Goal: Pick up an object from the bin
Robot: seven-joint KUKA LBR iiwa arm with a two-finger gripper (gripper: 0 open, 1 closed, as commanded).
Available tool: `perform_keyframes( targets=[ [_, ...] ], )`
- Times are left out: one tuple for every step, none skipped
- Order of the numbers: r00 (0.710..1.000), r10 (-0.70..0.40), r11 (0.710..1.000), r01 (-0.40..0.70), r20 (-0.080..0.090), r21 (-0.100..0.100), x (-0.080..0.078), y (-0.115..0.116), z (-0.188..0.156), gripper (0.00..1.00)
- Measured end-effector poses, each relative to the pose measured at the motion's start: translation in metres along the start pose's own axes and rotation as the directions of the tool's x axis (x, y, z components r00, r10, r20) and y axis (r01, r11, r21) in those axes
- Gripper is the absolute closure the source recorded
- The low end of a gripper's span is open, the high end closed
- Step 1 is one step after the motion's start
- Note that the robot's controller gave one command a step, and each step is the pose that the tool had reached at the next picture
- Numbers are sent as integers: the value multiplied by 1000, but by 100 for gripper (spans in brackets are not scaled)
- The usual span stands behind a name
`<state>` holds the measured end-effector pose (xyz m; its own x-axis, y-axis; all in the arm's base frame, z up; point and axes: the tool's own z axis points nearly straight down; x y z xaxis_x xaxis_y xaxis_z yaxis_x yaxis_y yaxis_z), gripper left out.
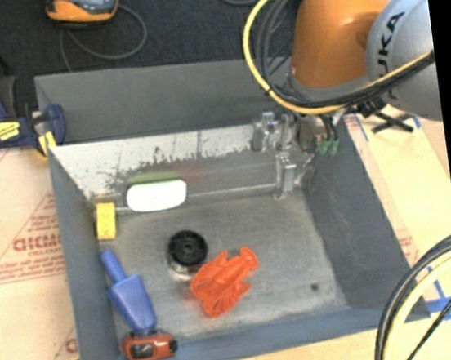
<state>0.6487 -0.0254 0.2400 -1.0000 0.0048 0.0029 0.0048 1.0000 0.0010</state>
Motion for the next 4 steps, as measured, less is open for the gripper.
perform_keyframes(
  targets=[
    [1000,0,1000,0,8,0,-1,0,-6,0],
    [989,-147,989,147,9,3,21,25,48,0],
    [982,-187,982,187,3,0,90,66,79,0],
    [909,-418,909,418,4,3,100,80,87,0]
  ],
)
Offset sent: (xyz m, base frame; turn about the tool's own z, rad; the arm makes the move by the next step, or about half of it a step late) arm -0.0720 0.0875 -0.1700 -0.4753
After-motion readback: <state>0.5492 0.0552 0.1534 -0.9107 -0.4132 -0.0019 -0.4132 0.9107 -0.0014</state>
